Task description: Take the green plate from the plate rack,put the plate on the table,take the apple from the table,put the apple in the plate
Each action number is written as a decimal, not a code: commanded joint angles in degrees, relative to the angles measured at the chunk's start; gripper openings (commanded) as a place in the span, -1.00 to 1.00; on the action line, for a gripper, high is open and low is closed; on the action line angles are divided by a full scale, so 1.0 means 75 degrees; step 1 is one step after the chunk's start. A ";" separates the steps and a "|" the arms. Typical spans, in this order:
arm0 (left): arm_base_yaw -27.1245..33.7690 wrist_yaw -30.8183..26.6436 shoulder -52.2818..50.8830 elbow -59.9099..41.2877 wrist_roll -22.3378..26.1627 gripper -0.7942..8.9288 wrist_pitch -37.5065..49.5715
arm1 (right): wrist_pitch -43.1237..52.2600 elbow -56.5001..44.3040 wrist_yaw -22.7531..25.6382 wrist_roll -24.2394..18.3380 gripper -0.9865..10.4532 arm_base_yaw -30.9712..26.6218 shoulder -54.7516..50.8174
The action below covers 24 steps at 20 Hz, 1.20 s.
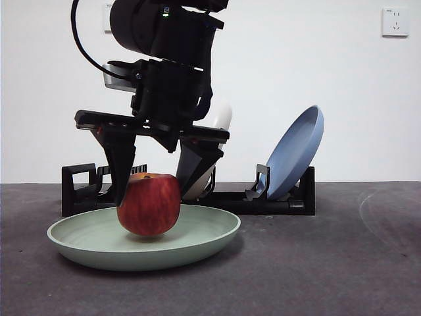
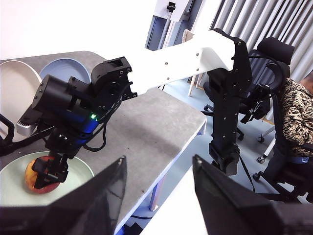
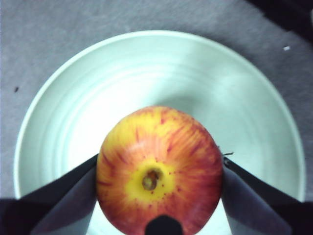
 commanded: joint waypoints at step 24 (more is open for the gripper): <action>0.0023 -0.0026 -0.0058 -0.0035 0.0038 -0.37 -0.0312 | -0.1096 0.0772 -0.0463 -0.0032 0.07 0.0020 0.0286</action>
